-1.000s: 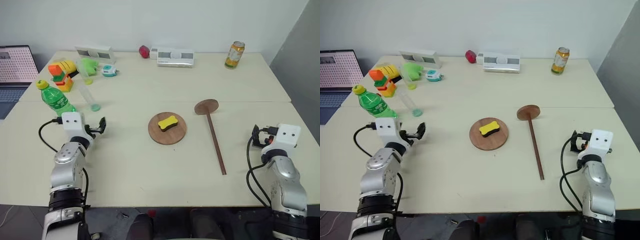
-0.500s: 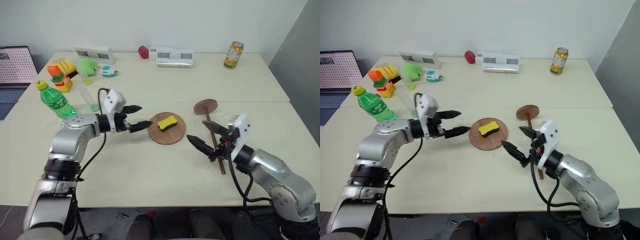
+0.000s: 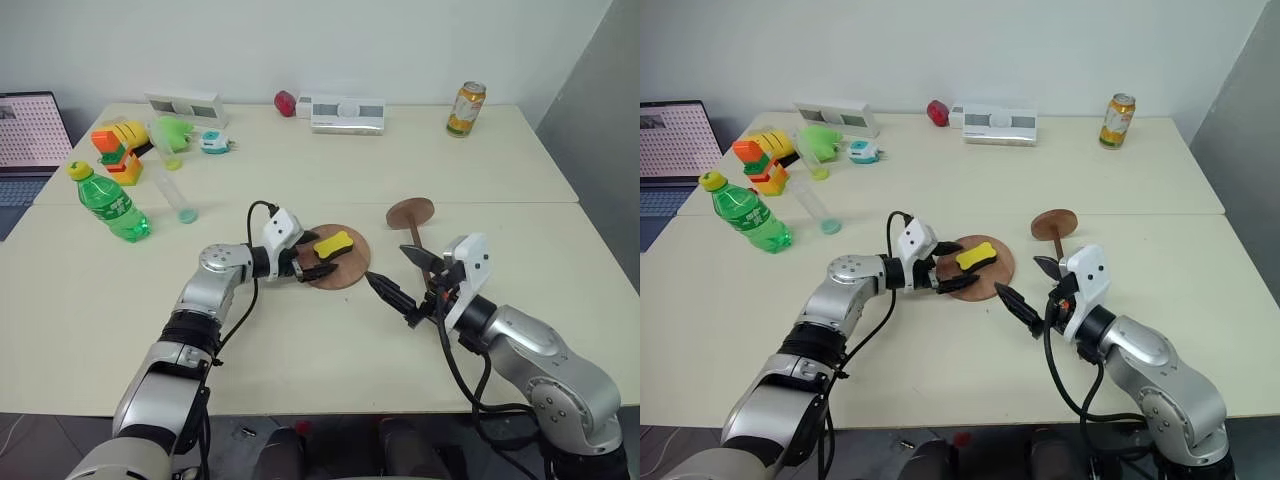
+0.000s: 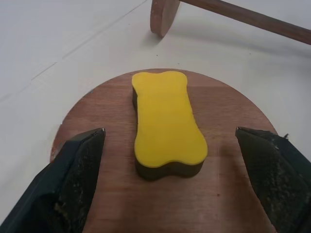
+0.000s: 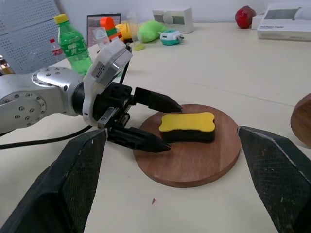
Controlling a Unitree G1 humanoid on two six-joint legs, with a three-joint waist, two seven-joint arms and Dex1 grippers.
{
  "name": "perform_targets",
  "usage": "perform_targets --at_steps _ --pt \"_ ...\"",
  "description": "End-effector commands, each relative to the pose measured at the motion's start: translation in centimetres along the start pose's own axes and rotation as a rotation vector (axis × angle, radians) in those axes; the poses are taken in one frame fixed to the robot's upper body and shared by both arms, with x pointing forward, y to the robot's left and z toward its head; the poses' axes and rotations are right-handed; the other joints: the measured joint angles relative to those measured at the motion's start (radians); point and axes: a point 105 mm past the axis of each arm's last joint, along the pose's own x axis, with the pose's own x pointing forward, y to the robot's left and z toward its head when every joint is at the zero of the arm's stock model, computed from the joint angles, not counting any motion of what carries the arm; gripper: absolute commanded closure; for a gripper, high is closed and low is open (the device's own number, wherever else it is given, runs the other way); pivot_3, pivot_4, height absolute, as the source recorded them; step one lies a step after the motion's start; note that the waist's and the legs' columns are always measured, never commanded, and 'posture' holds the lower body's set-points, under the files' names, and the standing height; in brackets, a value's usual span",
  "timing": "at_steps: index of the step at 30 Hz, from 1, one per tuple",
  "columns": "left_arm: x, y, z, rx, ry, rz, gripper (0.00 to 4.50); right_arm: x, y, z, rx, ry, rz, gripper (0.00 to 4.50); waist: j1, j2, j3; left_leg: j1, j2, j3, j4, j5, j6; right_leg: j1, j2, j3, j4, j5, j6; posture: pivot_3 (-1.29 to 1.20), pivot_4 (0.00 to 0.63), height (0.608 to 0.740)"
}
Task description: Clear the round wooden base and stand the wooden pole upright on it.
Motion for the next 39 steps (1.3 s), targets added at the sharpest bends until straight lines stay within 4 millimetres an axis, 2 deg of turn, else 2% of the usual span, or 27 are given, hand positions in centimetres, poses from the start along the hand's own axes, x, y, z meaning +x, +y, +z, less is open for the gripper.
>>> perform_targets --at_steps 1,6,7,10,14,17,20,21,23,26,29,35,37,39 --pt "0.1 0.2 1.1 0.031 -0.03 -0.01 0.92 -0.3 0.4 1.3 -0.035 -0.053 0.001 0.0 0.0 0.0 0.0 0.0 0.0 0.0 0.0 0.0 0.0 0.0 0.0 0.0 0.0 0.0 0.0 0.0 0.15 0.74" --pt "0.2 0.3 1.0 0.034 -0.027 -0.002 2.03 -0.3 0.1 1.5 -0.039 -0.061 -0.013 0.0 0.0 0.0 0.0 0.0 0.0 0.0 0.0 0.0 0.0 0.0 0.0 0.0 0.0 0.0 0.0 0.0 0.15 0.74" --pt "0.2 0.4 1.0 0.035 -0.027 0.0 2.38 -0.3 0.1 1.6 -0.036 -0.064 -0.016 0.0 0.0 0.0 0.0 0.0 0.0 0.0 0.0 0.0 0.0 0.0 0.0 0.0 0.0 0.0 0.0 0.0 0.15 0.74" --pt "0.3 0.5 1.1 0.035 -0.032 0.003 2.87 -0.3 0.1 1.6 -0.035 -0.066 -0.016 0.0 0.0 0.0 0.0 0.0 0.0 0.0 0.0 0.0 0.0 0.0 0.0 0.0 0.0 0.0 0.0 0.0 0.15 0.74" --pt "0.2 0.5 1.6 0.024 -0.06 0.002 3.18 -0.2 0.2 1.6 -0.029 -0.066 -0.013 0.0 0.0 0.0 0.0 0.0 0.0 0.0 0.0 0.0 0.0 0.0 0.0 0.0 0.0 0.0 0.0 0.0 0.15 0.74" --pt "0.0 0.9 2.1 0.017 -0.082 0.027 3.23 0.0 0.4 1.8 -0.034 -0.068 0.003 0.0 0.0 0.0 0.0 0.0 0.0 0.0 0.0 0.0 0.0 0.0 0.0 0.0 0.0 0.0 0.0 0.0 0.15 0.74" --pt "-1.4 3.4 3.5 -0.015 -0.142 0.176 3.24 0.1 0.9 2.1 -0.05 -0.068 0.04 0.0 0.0 0.0 0.0 0.0 0.0 0.0 0.0 0.0 0.0 0.0 0.0 0.0 0.0 0.0 0.0 0.0 0.15 0.74" --pt "-2.2 4.8 4.1 -0.018 -0.174 0.265 3.24 0.1 1.0 2.2 -0.049 -0.069 0.049 0.0 0.0 0.0 0.0 0.0 0.0 -0.001 0.001 0.0 0.0 0.0 0.0 0.0 0.001 0.0 0.0 0.0 0.15 0.74" --pt "-5.2 8.6 4.3 -0.082 -0.23 0.529 3.24 0.2 1.5 2.5 -0.035 -0.087 0.079 0.0 0.0 0.0 0.0 0.0 0.0 -0.001 0.001 0.0 0.0 0.0 0.0 -0.001 0.001 0.0 0.0 0.0 0.15 0.74" --pt "-8.1 11.2 2.8 -0.139 -0.211 0.778 3.24 0.3 2.0 2.9 -0.023 -0.104 0.115 0.0 -0.006 0.0 0.0 0.0 0.0 -0.001 0.002 0.0 0.001 0.0 0.0 -0.001 0.001 0.0 0.0 0.0 0.15 0.74" --pt "-8.7 11.4 0.9 -0.168 -0.151 0.839 3.24 0.4 2.0 2.8 -0.023 -0.096 0.123 0.0 -0.005 0.0 0.0 0.0 0.0 -0.001 0.002 0.0 0.001 0.0 0.0 -0.001 0.001 0.0 0.0 0.0 0.15 0.74" --pt "-8.2 11.1 -0.9 -0.235 -0.111 0.873 3.24 0.6 1.9 2.7 -0.024 -0.085 0.135 0.0 0.008 0.0 0.0 -0.004 -0.001 -0.004 0.009 0.0 -0.001 0.0 -0.001 -0.004 0.001 0.0 0.0 0.0 0.15 0.74" --pt "-8.0 11.0 -1.1 -0.253 -0.109 0.864 2.59 0.7 1.7 2.7 -0.025 -0.083 0.135 0.0 0.007 0.0 0.0 -0.005 -0.001 -0.005 0.01 0.0 -0.001 0.0 -0.001 -0.005 0.002 0.0 0.0 0.0 0.15 0.74" --pt "-8.0 11.0 -1.1 -0.25 -0.109 0.862 2.28 0.7 1.6 2.6 -0.026 -0.082 0.133 0.0 0.004 0.0 0.0 -0.005 -0.001 -0.005 0.01 0.0 0.0 0.0 -0.001 -0.005 0.003 0.0 0.0 0.0 0.15 0.74"
